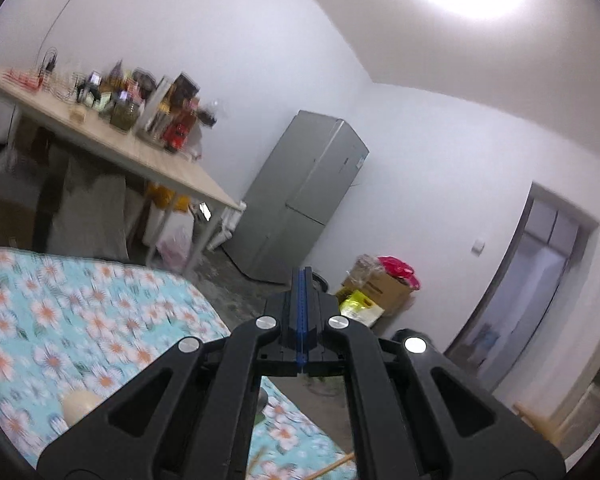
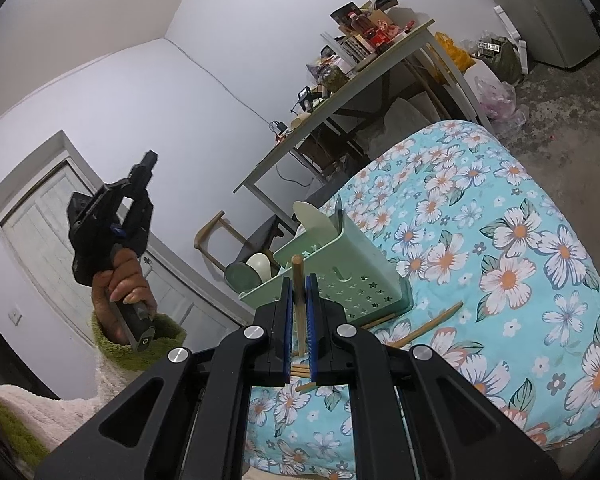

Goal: Organize utensils

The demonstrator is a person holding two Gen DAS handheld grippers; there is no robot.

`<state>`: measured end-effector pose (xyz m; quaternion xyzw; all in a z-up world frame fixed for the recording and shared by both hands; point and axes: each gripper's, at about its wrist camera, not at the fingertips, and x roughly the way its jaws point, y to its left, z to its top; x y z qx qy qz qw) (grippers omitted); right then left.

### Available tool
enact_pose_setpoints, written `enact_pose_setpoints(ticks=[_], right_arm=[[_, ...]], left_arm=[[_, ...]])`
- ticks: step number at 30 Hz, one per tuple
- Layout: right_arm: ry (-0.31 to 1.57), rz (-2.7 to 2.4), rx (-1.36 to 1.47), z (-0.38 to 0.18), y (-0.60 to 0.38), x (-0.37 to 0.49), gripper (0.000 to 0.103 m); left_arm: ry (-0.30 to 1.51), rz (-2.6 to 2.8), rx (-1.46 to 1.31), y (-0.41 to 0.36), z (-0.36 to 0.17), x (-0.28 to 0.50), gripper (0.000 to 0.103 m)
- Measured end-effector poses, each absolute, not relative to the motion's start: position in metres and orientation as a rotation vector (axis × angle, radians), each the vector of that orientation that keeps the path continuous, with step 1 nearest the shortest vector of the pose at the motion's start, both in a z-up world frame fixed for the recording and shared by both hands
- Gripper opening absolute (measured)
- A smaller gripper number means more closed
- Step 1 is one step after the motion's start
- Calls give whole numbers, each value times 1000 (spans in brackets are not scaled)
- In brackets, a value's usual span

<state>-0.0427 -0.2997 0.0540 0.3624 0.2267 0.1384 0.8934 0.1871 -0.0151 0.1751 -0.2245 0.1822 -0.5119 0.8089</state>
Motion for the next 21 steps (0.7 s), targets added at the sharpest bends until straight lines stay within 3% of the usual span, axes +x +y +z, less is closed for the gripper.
enact_pose_setpoints(ticks=[9, 21], right_arm=[[465, 296, 772, 52, -305, -46, 6], [384, 194, 734, 86, -341, -110, 6]], left_arm=[[506, -1095, -448, -23, 148, 196, 0], [632, -1148, -80, -58, 92, 143, 0]])
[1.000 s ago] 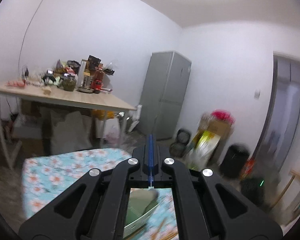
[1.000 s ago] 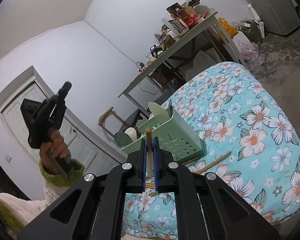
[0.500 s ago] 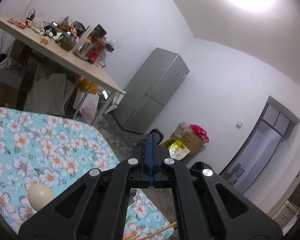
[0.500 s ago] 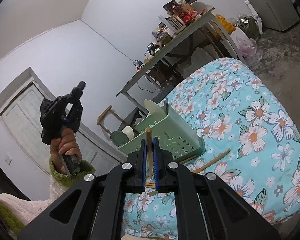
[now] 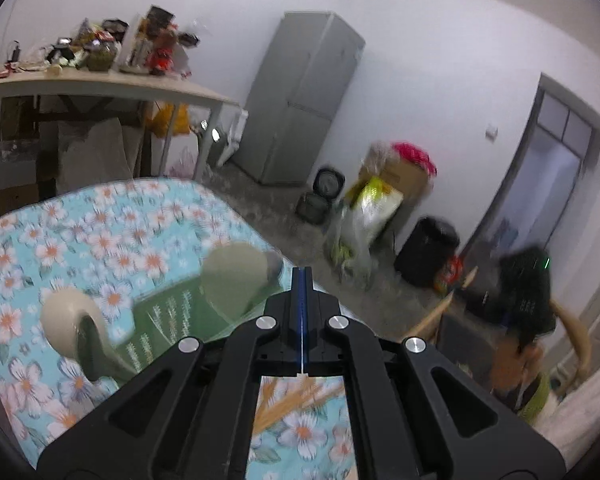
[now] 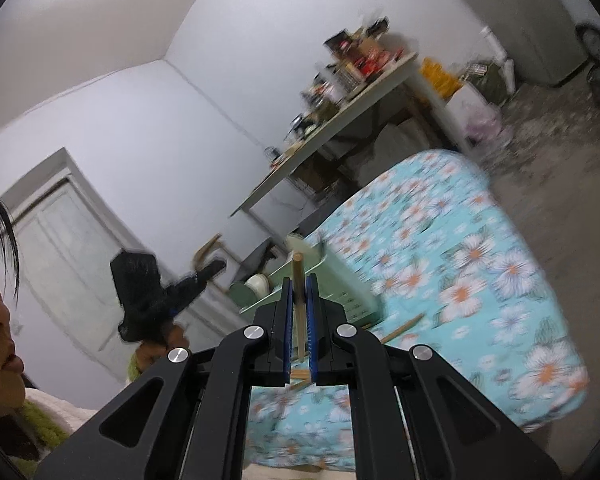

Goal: Organize utensils

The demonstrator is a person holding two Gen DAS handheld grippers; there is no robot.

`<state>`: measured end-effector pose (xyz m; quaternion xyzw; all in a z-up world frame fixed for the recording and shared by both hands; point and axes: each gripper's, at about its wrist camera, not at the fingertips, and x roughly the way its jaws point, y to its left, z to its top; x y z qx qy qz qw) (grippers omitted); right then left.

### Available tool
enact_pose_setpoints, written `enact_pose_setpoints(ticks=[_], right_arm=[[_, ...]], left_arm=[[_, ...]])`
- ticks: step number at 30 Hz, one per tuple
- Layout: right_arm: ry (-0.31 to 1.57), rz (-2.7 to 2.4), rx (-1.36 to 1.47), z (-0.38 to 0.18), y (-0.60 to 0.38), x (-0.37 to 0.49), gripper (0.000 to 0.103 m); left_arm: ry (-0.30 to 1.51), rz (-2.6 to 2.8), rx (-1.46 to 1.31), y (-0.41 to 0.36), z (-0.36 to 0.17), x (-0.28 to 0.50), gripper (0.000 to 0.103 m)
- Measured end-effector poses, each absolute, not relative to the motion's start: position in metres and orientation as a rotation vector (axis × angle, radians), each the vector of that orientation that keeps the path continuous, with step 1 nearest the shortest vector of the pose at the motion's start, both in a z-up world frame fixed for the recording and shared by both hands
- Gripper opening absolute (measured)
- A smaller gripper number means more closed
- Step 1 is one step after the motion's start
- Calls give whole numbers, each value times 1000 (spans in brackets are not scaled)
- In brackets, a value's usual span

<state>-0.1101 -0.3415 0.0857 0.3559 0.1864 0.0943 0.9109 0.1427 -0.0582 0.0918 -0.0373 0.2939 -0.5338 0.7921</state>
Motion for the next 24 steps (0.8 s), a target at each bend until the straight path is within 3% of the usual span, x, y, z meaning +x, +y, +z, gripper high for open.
enact_pose_setpoints(ticks=[5, 9, 13, 24], right_arm=[[324, 31, 651, 107, -361, -140, 7], [307, -72, 580, 118, -369, -147, 6], [300, -142, 534, 120, -372, -148, 6], [328, -181, 554, 102, -389, -134, 7]], left_arm=[[746, -1183, 32, -89, 42, 128, 0], [775, -1167, 229, -129, 4, 117, 9], [811, -1143, 388, -174, -31, 118, 10], [850, -1070, 628, -248, -76, 126, 11]])
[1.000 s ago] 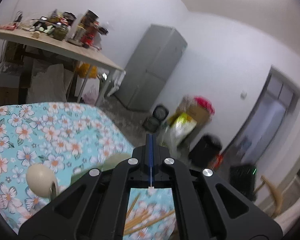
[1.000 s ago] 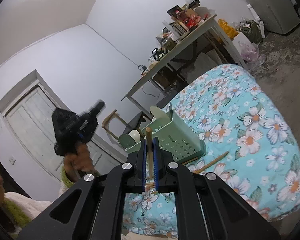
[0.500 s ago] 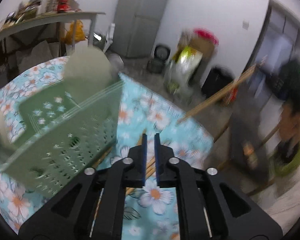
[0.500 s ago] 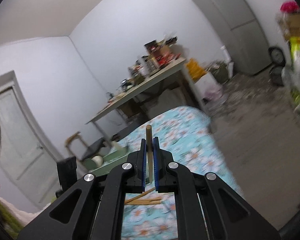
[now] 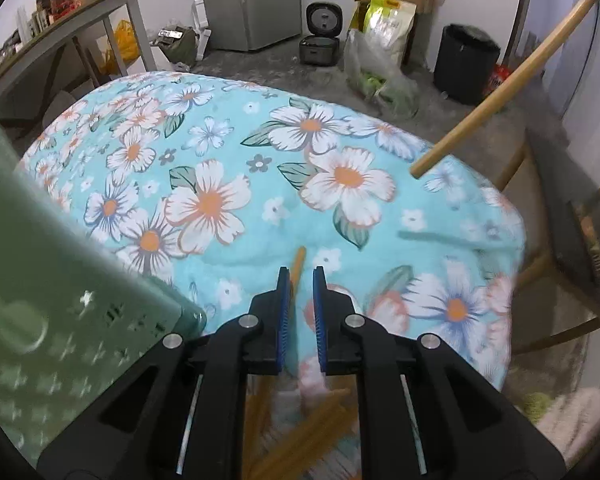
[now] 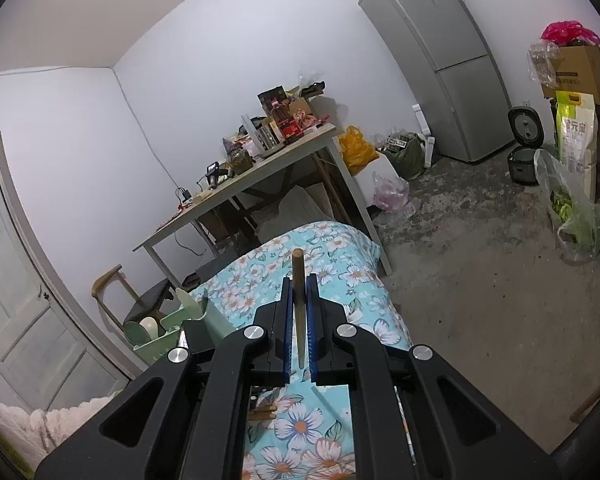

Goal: Organize utensils

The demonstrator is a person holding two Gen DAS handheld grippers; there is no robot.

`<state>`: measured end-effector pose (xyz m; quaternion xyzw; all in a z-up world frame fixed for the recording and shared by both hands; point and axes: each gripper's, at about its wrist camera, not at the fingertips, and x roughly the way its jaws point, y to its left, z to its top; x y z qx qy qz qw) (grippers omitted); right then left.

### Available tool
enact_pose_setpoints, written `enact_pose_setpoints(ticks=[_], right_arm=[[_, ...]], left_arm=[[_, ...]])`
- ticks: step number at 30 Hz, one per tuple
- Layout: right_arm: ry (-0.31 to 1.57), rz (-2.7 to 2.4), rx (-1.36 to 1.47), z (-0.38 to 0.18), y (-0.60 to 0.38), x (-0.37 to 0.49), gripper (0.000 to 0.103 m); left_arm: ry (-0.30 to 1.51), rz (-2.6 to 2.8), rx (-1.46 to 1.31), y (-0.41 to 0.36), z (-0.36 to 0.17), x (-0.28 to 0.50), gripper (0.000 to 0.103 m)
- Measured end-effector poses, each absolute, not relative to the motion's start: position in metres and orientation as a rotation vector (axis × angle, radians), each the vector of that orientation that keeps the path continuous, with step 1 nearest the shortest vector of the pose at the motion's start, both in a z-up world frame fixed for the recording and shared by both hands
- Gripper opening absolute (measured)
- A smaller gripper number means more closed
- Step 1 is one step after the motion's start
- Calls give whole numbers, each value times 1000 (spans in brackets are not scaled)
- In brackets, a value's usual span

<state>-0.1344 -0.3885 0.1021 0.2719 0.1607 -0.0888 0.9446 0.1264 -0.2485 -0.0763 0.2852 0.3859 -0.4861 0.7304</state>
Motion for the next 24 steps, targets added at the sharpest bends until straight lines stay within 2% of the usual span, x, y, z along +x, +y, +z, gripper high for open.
enact_pose_setpoints(ticks=[6, 11, 16, 24], right_arm=[[330, -175, 563, 98, -392, -129, 6], [325, -158, 571, 97, -387, -127, 6], [313, -143, 566, 99, -382, -127, 7], [302, -108, 560, 102, -373, -124, 7]], left_arm=[[859, -1051, 645, -259, -82, 127, 10], [839, -1038, 610, -250, -73, 129, 5], [788, -1052, 477, -218, -27, 131, 5], [678, -1023, 242, -126, 61, 134, 5]])
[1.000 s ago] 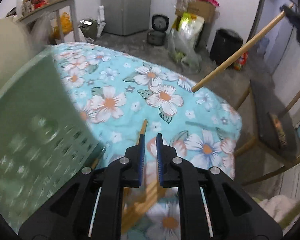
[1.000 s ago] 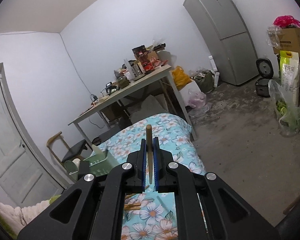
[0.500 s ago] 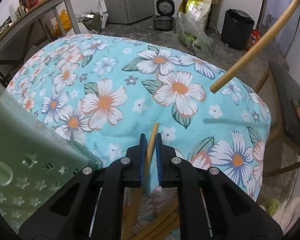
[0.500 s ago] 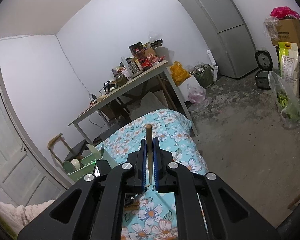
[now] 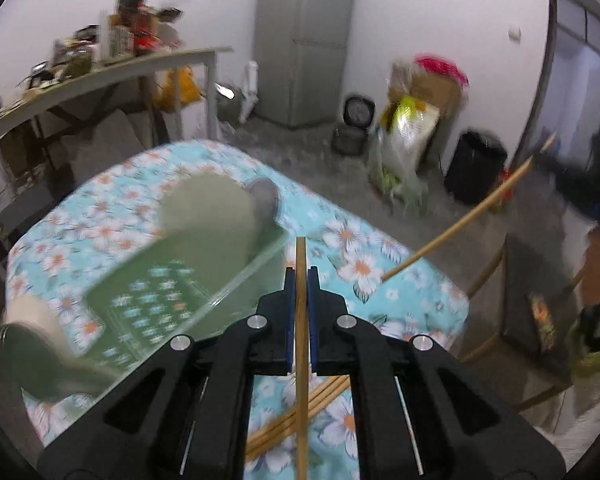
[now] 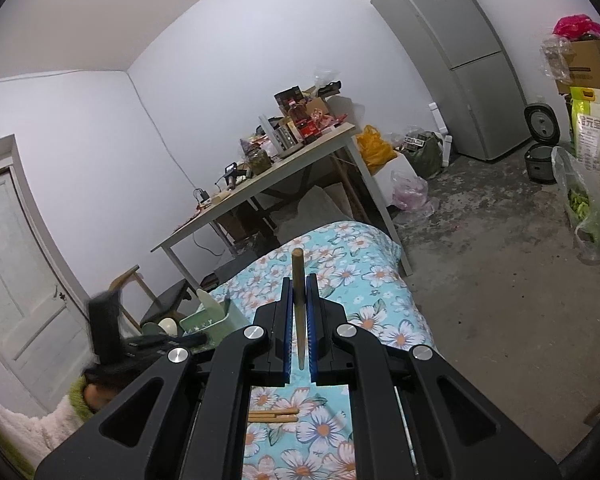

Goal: Organize utensils
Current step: 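Lower the chopstick into the green holder and open the left gripper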

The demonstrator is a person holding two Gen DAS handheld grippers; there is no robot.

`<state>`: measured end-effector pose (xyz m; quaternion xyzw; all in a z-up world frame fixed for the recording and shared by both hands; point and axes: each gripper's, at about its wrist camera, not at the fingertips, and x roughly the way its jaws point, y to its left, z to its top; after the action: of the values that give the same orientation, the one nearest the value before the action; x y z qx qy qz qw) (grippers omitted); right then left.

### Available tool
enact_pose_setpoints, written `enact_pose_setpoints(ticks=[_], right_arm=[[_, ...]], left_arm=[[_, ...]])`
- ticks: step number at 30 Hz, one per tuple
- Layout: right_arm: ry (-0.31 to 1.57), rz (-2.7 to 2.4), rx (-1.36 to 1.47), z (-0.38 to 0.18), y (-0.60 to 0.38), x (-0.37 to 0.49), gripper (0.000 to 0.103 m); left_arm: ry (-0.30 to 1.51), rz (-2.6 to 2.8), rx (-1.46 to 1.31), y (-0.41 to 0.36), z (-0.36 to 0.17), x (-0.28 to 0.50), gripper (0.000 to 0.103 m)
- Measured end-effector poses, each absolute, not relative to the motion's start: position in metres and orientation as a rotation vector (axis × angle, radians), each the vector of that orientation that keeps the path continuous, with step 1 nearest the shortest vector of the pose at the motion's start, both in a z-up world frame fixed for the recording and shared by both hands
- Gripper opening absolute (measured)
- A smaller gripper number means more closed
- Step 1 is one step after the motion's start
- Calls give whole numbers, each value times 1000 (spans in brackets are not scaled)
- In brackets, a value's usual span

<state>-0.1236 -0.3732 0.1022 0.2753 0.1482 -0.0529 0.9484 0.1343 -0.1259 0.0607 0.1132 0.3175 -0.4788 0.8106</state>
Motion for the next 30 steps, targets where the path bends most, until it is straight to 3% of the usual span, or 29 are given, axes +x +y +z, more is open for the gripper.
enact_pose_setpoints(ticks=[8, 20, 30], right_arm=[[308, -67, 556, 104, -366, -113, 6], [316, -26, 539, 109, -350, -103, 6], [313, -18, 527, 112, -349, -102, 6]], left_arm=[[545, -953, 40, -40, 127, 132, 5], [323, -971, -176, -10, 208, 149, 5], [249, -826, -186, -28, 198, 183, 5]])
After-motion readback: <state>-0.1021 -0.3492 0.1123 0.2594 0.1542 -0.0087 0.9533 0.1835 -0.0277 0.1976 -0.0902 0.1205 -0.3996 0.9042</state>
